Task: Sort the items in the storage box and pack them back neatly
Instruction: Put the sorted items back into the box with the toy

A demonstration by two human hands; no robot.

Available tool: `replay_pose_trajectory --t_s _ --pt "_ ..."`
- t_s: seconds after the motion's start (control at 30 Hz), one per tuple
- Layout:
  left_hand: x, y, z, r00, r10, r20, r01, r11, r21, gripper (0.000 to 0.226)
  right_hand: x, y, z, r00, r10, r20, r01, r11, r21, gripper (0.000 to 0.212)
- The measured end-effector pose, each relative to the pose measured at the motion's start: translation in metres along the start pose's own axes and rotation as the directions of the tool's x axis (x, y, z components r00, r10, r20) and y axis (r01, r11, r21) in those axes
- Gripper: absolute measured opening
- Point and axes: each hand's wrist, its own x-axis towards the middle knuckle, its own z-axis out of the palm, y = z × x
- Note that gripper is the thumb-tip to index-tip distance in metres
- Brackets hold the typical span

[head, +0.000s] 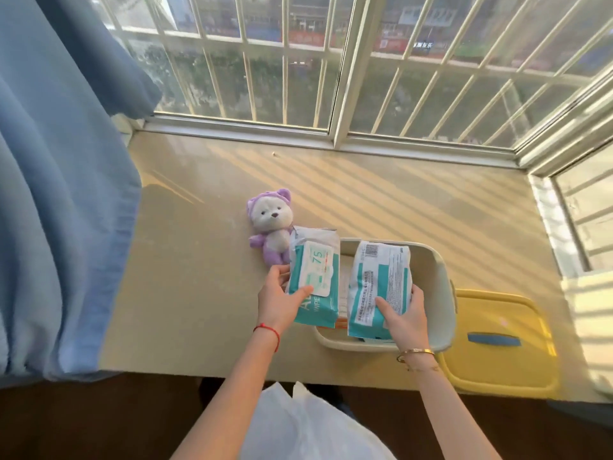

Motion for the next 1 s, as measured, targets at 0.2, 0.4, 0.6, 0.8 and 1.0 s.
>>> replay_pose_trajectory --t_s 0.2,0.4,0.6,0.8,1.0 --pt "-0.004 -0.021 0.076 0.999 -0.037 -0.021 0.038 0.999 0.040 0.041 0.041 0.041 -0.029 0.998 0.033 0.049 -0.028 0.995 -0.096 0.057" --pt "0.020 -0.041 0.103 0.997 -0.027 -0.075 0.039 0.985 0.165 0.041 0.081 0.071 -0.008 0.993 0.046 0.110 -0.033 0.992 -0.119 0.061" --pt "0.029 -0.061 0.115 0.988 0.119 -0.098 -0.058 0.874 0.482 0.044 0.099 0.103 0.019 0.985 0.050 0.163 -0.028 0.990 -0.138 0.061" --pt "0.033 -0.073 0.127 0.989 0.098 -0.113 -0.023 0.846 0.533 0.056 0.108 0.117 0.014 0.978 0.004 0.207 0.068 0.938 -0.340 0.068" --pt "0.022 -0.070 0.123 0.972 0.211 -0.102 -0.106 0.784 0.612 0.067 0.105 0.112 -0.005 0.976 -0.077 0.205 0.176 0.834 -0.523 0.082"
